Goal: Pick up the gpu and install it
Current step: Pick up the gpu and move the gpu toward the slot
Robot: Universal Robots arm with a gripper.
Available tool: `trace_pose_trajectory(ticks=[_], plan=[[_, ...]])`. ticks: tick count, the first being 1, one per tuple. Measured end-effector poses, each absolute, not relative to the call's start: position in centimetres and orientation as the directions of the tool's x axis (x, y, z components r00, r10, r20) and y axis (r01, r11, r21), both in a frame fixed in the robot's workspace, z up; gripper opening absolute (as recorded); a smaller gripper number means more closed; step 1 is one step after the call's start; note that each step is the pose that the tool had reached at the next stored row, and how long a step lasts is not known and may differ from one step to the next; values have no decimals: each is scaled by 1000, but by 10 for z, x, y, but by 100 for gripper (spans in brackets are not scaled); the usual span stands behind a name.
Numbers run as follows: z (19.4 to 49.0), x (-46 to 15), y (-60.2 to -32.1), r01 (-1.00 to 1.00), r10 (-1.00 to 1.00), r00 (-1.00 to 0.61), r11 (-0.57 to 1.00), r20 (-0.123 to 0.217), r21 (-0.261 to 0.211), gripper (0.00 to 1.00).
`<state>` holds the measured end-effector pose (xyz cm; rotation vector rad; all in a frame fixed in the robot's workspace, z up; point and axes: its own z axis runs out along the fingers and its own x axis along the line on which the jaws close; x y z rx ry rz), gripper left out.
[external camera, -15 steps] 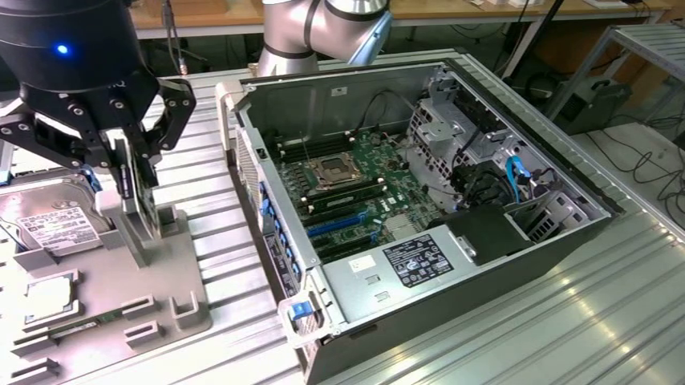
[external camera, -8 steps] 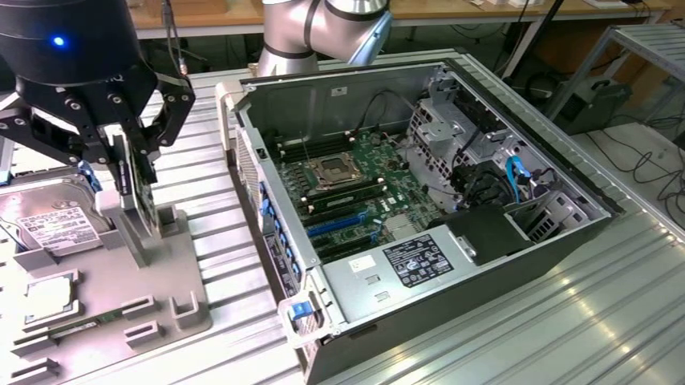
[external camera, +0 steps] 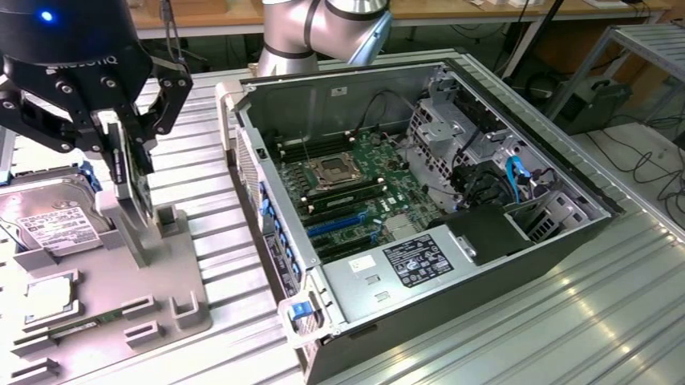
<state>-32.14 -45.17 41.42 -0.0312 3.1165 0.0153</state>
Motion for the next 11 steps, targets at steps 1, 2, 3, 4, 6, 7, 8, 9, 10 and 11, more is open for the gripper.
trace_pose_trajectory(ticks=[1,2,3,4,6,7,8,9,10,11], plan=[[416,-321,-452,-20,-20,-999,1000,-25,10,28],[419,-321,-452,-20,-20,-999,1000,-25,10,28],[421,-321,-452,-20,-20,-999,1000,-25,10,28],[423,-321,-452,-20,-20,-999,1000,-25,10,28],[427,-321,-452,-20,-20,-999,1000,-25,10,28],[429,-321,-452,-20,-20,-999,1000,-25,10,28],[430,-321,-452,-20,-20,-999,1000,-25,10,28],[432,-321,-452,-20,-20,-999,1000,-25,10,28],[435,-321,-452,-20,-20,-999,1000,-25,9,28],[437,-321,-452,-20,-20,-999,1000,-25,9,28]])
